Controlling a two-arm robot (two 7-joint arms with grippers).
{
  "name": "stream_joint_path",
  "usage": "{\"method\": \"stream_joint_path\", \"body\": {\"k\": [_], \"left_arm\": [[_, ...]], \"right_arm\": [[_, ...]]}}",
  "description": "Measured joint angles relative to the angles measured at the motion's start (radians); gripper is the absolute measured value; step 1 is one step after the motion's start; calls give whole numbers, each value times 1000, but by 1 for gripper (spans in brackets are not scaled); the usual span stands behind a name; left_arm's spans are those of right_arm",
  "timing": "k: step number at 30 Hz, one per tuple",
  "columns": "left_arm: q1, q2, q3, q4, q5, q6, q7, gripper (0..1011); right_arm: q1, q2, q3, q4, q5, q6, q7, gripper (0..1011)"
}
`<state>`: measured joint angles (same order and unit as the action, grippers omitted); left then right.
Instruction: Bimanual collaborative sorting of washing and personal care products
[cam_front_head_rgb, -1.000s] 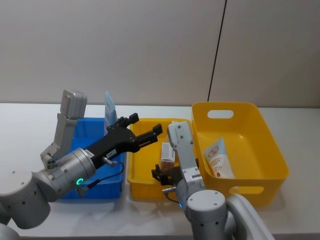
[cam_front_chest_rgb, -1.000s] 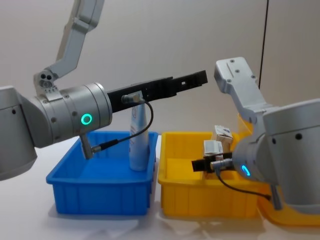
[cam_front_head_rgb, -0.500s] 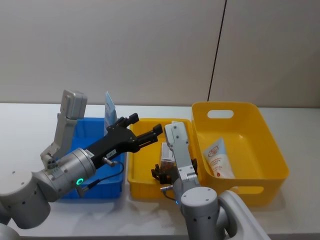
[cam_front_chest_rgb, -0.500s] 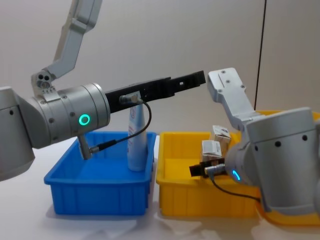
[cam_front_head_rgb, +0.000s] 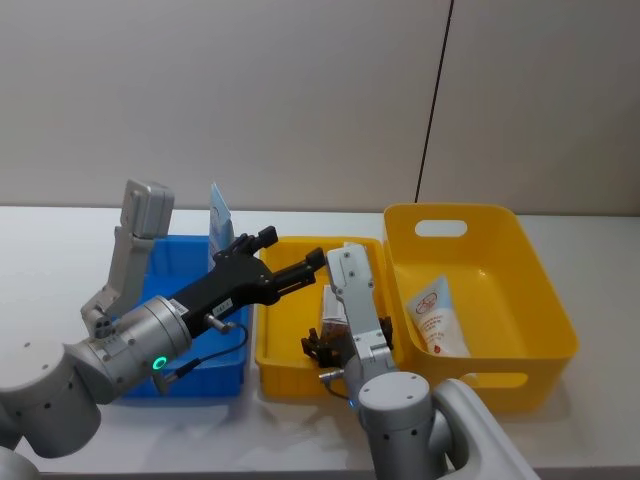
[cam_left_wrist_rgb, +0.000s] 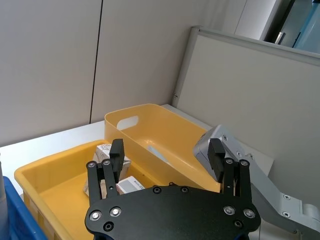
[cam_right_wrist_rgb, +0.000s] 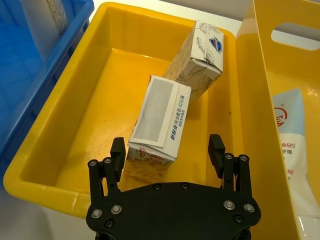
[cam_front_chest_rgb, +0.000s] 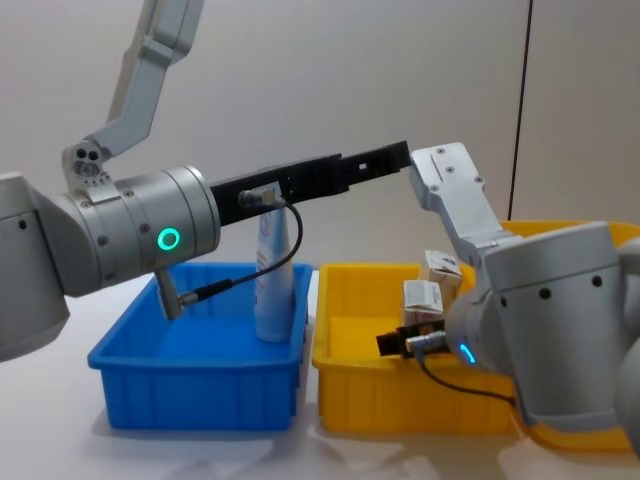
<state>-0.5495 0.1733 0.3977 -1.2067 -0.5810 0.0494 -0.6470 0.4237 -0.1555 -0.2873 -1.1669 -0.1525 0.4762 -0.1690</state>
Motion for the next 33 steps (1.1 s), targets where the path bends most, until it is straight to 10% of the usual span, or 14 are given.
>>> {"method": "stream_joint_path", "body": {"k": [9,33], "left_arm": [[0,0,0,0,0,0,0,1001],[0,0,0,0,0,0,0,1001]], "right_arm": [[-5,0,7,-11,-10,0,11,926],[-18,0,12,-35,-21,0,29,339]]}}
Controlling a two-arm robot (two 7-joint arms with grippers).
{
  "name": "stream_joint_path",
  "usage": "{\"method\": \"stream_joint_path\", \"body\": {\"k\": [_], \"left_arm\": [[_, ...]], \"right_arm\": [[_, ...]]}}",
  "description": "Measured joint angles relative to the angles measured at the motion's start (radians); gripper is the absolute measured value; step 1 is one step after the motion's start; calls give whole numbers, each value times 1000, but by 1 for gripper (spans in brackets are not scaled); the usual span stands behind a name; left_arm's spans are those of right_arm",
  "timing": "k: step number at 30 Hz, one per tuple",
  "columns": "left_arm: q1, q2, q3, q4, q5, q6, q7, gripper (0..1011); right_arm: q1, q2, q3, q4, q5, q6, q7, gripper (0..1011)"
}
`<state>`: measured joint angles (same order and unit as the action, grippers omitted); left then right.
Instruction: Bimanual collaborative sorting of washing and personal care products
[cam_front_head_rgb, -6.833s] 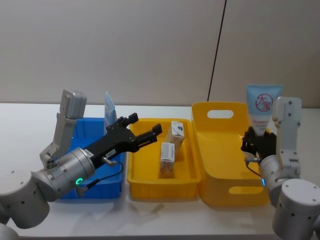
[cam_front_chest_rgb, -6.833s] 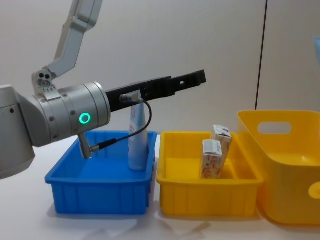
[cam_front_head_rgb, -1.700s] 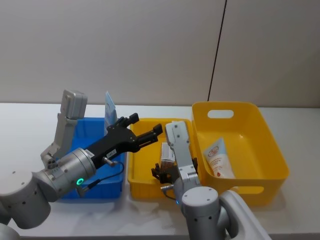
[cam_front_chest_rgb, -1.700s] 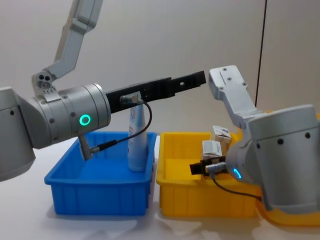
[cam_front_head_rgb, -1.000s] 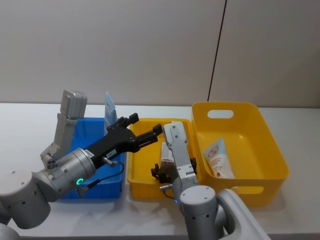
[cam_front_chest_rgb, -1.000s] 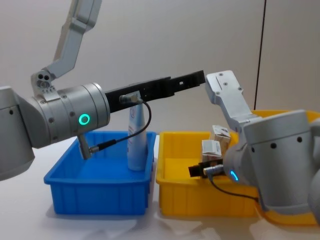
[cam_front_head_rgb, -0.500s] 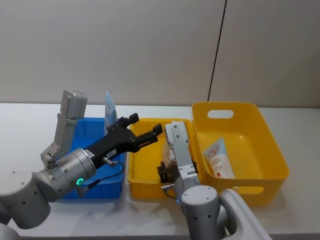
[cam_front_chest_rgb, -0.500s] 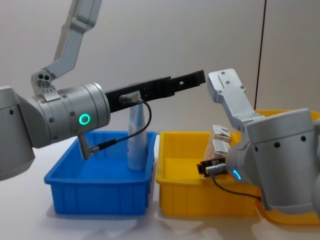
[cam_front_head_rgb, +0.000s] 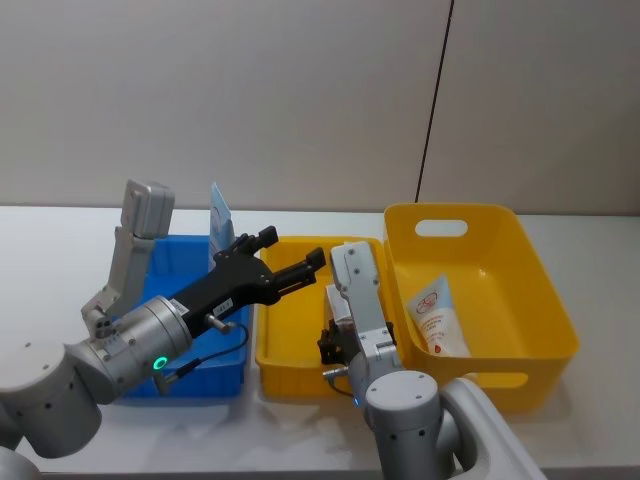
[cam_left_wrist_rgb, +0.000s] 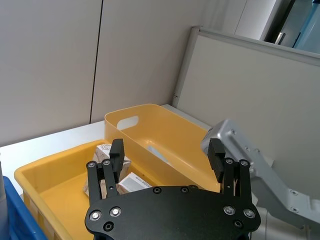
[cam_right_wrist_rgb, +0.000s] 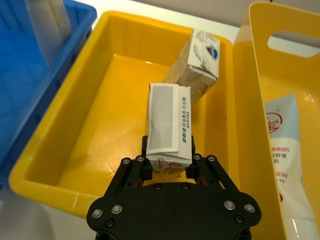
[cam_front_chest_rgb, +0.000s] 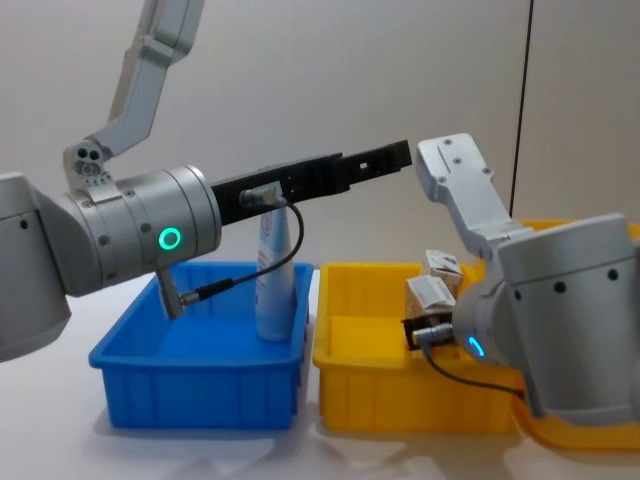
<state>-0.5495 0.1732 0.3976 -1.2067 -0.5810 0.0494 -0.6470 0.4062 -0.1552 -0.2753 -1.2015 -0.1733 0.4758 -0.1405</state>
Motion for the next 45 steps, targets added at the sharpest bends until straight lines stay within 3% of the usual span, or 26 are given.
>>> {"method": "stream_joint_path", "body": {"k": [11,24,33,45], "left_arm": [[0,0,0,0,0,0,0,1001],[0,0,0,0,0,0,0,1001],[0,0,0,0,0,0,0,1001],[0,0,0,0,0,0,0,1001]], "right_arm": [[-26,2,15,-83,31,-47,63,300],[-54,11,70,-230,95,-82,124,300],[-42,12,141,-294,122,-89,116,299],[-3,11,233,-315,130,-65,63,299]]}}
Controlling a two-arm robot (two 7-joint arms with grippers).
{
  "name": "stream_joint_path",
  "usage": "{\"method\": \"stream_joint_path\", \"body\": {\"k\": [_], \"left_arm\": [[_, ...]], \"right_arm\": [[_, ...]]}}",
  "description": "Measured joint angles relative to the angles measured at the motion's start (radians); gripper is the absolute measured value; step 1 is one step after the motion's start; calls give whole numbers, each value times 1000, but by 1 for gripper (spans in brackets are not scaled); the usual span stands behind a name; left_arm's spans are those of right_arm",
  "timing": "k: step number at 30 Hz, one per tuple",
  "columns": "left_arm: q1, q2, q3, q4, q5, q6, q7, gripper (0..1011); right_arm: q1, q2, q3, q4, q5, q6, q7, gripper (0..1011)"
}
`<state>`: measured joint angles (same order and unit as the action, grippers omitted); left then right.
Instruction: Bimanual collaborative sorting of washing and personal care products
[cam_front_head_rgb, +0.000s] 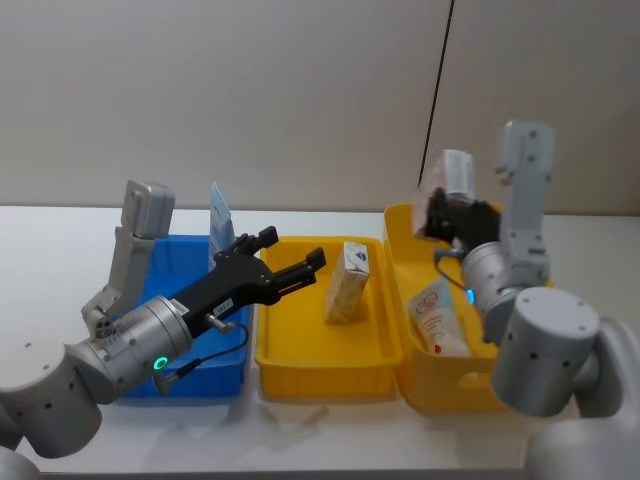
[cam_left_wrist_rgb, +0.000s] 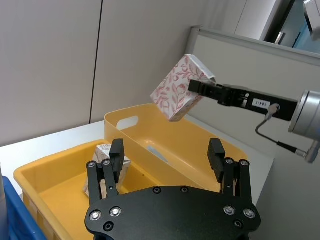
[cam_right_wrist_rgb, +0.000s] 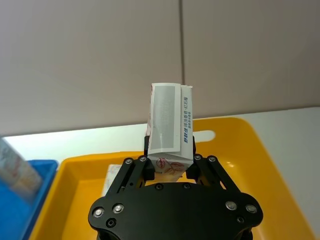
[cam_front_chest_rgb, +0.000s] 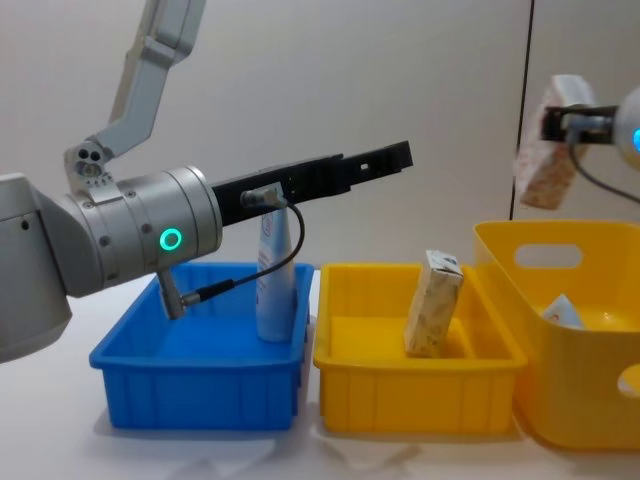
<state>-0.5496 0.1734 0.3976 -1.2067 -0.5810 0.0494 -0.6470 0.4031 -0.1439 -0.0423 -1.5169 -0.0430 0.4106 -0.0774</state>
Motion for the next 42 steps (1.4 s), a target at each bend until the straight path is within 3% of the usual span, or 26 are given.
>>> {"method": "stream_joint_path", "body": {"k": [9,23,31,42], "left_arm": [[0,0,0,0,0,0,0,1001],[0,0,0,0,0,0,0,1001],[0,0,0,0,0,0,0,1001],[0,0,0,0,0,0,0,1001]], "right_arm": [[25,-1,54,-12,-13,76,-38,300],[44,10,90,-25,-47,214,-59,300],[65,26,101,22,-71,276,-76,299],[86,41,105,94,-98,314,-88,300]]}}
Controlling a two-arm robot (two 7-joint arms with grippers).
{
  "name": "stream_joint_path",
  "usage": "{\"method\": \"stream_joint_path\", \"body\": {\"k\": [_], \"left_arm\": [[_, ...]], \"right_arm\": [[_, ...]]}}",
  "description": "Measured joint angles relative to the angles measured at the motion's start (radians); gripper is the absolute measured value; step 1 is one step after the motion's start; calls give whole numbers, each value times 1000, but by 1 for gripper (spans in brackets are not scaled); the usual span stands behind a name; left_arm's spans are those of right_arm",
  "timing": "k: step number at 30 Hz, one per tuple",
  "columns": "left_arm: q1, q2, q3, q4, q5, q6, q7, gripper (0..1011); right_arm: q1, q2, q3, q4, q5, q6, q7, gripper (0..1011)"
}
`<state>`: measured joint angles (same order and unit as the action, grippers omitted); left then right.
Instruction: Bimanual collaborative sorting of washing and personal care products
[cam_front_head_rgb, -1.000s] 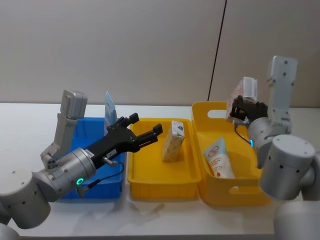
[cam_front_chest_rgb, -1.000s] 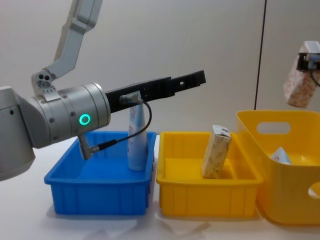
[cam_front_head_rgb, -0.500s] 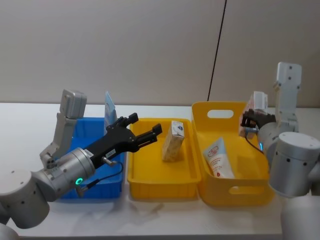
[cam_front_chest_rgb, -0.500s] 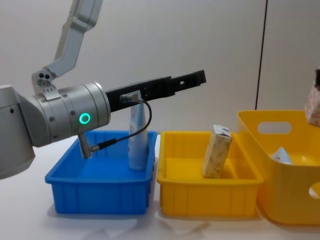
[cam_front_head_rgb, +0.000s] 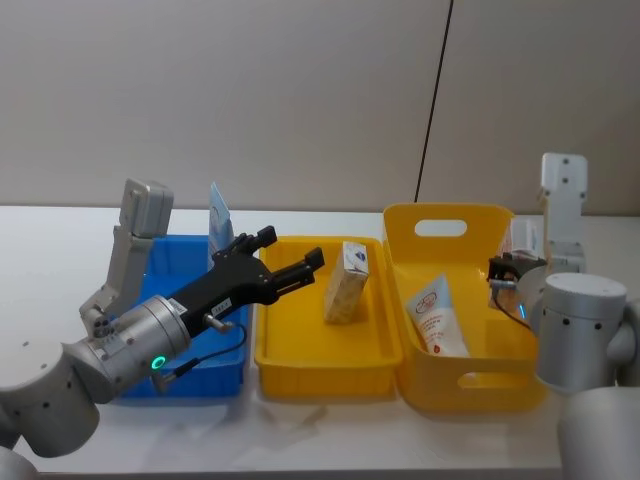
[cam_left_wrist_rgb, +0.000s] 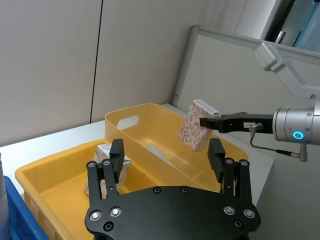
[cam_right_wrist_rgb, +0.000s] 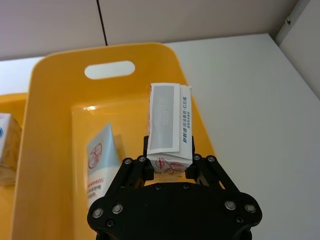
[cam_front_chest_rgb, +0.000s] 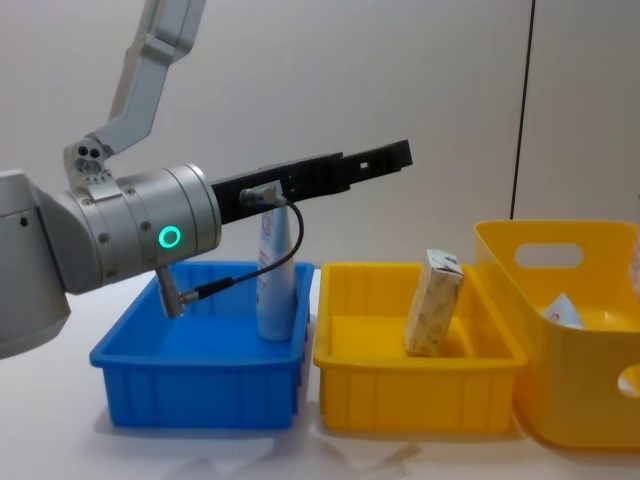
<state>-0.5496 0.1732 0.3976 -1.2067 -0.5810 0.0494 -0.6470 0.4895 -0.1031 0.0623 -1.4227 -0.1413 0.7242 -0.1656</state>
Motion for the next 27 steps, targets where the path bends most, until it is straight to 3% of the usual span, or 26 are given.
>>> {"method": "stream_joint_path", "body": {"k": [11,15,17,18,27], "left_arm": [[0,0,0,0,0,0,0,1001],[0,0,0,0,0,0,0,1001],[0,0,0,0,0,0,0,1001],[0,0,0,0,0,0,0,1001],[0,0,0,0,0,0,0,1001]], "right_arm": [[9,7,-1,35,-13,17,-3,302],[11,8,-1,41,-16,20,-3,359],[12,8,-1,44,-18,21,-3,478],[12,8,-1,44,-18,21,-3,478],[14,10,-1,52,-21,25,-4,803]]}}
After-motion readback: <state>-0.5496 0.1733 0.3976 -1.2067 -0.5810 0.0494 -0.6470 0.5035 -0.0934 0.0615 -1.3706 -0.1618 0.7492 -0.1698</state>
